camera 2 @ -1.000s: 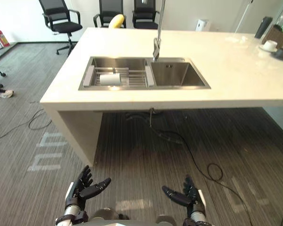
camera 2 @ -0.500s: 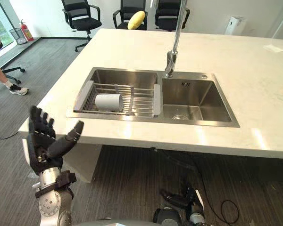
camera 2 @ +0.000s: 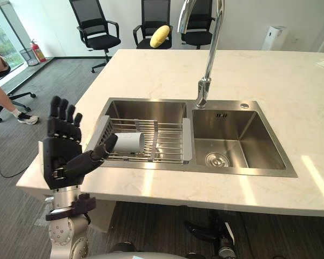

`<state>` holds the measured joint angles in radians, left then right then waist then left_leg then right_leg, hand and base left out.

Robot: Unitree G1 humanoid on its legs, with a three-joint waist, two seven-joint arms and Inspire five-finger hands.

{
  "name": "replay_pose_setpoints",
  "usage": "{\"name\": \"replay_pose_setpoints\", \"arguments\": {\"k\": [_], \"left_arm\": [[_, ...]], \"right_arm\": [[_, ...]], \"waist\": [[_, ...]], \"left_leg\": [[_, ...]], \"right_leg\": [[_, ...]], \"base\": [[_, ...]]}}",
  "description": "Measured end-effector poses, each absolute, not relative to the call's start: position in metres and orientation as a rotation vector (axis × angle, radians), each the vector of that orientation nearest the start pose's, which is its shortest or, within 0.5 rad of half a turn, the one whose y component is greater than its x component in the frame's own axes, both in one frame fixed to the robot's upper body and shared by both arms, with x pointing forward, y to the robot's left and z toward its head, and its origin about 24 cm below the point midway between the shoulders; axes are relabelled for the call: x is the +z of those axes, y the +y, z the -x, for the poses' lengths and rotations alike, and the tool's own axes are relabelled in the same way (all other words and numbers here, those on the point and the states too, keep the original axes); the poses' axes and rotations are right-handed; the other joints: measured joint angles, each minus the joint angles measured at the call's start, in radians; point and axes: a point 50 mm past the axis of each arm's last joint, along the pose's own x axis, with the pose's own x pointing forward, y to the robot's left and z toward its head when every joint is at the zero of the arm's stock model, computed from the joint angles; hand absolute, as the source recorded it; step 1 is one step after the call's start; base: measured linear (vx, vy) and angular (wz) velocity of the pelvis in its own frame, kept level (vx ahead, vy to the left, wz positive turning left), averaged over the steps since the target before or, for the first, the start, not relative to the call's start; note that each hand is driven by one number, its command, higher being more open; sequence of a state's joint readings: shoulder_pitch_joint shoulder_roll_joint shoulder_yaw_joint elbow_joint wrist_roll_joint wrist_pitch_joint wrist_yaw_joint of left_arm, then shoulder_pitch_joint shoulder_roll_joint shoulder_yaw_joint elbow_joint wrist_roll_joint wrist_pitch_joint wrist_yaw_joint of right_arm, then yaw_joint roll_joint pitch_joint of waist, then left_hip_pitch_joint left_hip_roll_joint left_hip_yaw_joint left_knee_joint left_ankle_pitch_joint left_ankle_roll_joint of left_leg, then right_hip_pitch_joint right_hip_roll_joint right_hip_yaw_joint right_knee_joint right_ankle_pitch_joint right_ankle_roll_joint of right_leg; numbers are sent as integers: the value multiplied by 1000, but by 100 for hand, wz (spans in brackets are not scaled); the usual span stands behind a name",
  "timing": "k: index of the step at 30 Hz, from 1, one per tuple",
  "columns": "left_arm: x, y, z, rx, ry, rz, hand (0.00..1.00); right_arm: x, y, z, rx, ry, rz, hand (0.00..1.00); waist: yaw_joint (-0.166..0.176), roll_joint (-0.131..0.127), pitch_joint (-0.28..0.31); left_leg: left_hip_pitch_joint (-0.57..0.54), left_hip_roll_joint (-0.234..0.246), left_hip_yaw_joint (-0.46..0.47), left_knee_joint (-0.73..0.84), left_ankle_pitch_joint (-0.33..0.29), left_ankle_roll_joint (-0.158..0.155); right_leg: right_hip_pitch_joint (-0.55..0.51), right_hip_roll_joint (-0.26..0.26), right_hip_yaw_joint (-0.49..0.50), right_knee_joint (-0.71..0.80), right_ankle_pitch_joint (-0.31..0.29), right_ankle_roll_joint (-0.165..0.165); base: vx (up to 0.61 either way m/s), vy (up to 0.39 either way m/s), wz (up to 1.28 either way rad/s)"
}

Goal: Walk over to the sink, pick up the cup, carry it to the dishwasher, place the cup inside the dishwasher, then close the dishwasher door

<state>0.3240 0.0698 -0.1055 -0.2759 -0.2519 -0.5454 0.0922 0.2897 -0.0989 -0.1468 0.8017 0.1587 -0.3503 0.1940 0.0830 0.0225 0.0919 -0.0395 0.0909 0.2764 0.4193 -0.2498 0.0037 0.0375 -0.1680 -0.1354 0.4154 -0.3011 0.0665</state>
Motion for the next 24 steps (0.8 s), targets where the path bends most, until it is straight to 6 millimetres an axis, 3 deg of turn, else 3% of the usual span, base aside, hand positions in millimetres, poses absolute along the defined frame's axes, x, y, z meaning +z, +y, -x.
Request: {"name": "replay_pose_setpoints", "arguments": {"k": [3,5,6,7,10,11,12,15,19,24], "left_arm": [[84,163,-180,90,-454,211,100],[83,162,-180,66,-441,187,100],[83,161,-180,58,-437,182,100],[82,161,-180,61,-434,184,100],[85,160,-191,52,-449,177,100],[85,160,-194,45,-445,167,100],[82,163,-198,43,-426,125,100],[71,157,-200,32,-359,55,100],[67,151,-201,-1,-332,-27,100],[66,150,-205,-14,-306,-96,100]], "right_arm": [[-129,-212,-88,-142,685,-128,100],[-132,-209,-76,-146,715,-142,100],[-135,-207,-65,-148,747,-144,100],[-137,-206,-56,-138,774,-139,100],[-137,-205,-52,-118,788,-135,100],[-137,-205,-52,-117,788,-136,100],[-138,-204,-52,-113,790,-136,100],[-136,-209,-60,-104,775,-110,100],[-136,-212,-61,-109,774,-104,100],[-139,-218,-53,-144,801,-112,100]], "waist": [[7,-13,0],[0,-32,-9],[-7,-32,-17],[-15,-25,-34],[-30,-27,-37],[-30,-33,-40],[-33,-52,-53],[-34,-23,-72],[-32,-16,-81],[-29,-14,-97]], "left_leg": [[69,-8,44,-29,-39,-2],[101,-23,42,-36,-58,5],[113,-21,33,-42,-62,5],[120,-20,21,-61,-54,-3],[118,9,-21,-72,-39,-25],[118,10,-28,-69,-37,-29],[112,8,-46,-70,-33,-40],[113,41,-56,-135,4,-80],[132,40,-73,-217,67,-81],[138,31,-74,-269,93,-86]], "right_leg": [[-62,-38,-4,201,0,0],[-91,-75,-32,307,10,5],[-103,-85,-46,352,29,-3],[-114,-87,-56,359,2,-12],[-147,-68,-64,255,-30,-5],[-148,-63,-65,191,3,-8],[-139,-60,-63,124,51,21],[-101,-11,-100,20,54,20],[-85,2,-122,-19,63,5],[-86,5,-128,-45,81,6]], "base": [[67,50,-43],[93,22,-2],[138,1,22],[139,-10,27],[138,-99,40],[112,-134,42],[118,-175,28],[105,-187,13],[27,-102,13],[-45,19,6]]}}
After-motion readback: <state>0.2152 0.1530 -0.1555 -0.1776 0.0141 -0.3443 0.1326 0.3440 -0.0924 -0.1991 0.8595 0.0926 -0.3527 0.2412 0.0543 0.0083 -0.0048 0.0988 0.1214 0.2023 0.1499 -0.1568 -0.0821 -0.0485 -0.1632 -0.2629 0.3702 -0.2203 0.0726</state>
